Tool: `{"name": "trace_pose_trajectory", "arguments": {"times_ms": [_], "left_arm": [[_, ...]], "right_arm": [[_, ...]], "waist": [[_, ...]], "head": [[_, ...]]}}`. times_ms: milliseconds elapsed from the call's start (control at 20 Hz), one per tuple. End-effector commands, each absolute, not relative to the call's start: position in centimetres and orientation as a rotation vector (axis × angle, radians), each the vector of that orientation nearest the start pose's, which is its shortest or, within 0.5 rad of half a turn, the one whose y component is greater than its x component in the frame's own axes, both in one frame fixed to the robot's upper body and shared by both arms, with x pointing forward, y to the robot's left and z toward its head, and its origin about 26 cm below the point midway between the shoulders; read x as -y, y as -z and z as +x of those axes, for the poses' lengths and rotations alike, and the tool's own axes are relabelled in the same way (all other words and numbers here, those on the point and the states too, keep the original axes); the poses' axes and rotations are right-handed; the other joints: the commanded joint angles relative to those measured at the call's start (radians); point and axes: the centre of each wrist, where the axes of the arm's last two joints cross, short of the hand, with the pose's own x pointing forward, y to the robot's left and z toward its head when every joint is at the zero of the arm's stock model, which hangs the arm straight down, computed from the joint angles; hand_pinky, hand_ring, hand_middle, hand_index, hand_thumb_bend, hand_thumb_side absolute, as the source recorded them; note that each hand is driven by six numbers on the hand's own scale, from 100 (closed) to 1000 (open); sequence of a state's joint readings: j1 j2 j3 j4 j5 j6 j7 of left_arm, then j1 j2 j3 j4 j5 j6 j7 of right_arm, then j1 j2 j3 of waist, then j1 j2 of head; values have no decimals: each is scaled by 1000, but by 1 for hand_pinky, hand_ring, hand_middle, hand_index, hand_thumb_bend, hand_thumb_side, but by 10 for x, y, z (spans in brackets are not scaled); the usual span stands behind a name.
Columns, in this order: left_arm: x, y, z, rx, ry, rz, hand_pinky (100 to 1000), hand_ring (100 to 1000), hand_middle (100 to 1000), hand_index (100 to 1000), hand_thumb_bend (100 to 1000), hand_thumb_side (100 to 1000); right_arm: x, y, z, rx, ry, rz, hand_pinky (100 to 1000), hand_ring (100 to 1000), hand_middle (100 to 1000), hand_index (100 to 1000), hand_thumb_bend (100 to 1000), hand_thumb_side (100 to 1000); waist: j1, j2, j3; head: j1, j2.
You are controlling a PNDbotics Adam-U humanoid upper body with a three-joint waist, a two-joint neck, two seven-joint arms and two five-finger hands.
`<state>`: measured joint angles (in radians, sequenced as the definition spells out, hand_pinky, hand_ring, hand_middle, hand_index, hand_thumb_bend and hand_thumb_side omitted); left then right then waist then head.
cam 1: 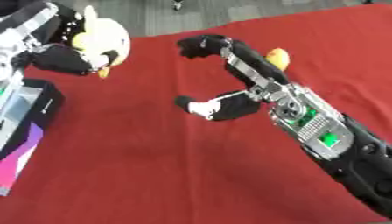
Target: Pick up the objects with one hand, pass them to the other hand, and then place them into the box on the other side of the table.
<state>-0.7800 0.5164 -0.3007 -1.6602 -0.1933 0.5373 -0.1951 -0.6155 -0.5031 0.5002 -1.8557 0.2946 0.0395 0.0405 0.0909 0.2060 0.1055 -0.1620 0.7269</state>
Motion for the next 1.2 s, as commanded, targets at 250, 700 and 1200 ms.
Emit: {"name": "trace_pose_trajectory", "arguments": {"times_ms": [250,700,1200], "left_arm": [[-256,-280,368,1712,726,618,560,328,188,341,377,100],[-328,-273,358,1609,531,797,570,339,201,352,371,100],[-378,-248,353,1456,429,876,584,354,215,363,350,100]], "right_arm": [[164,-222,318,2234,-1222,-314,822,783,746,878,403,406],[168,-227,314,2255,-1209,-331,821,783,745,878,404,400],[178,-241,305,2317,-1122,-358,820,782,743,877,403,385]], "waist": [[-7,2,4],[-13,7,2],[-33,16,-3]], "head": [[10,-20],[128,-16],[260,-23]]}}
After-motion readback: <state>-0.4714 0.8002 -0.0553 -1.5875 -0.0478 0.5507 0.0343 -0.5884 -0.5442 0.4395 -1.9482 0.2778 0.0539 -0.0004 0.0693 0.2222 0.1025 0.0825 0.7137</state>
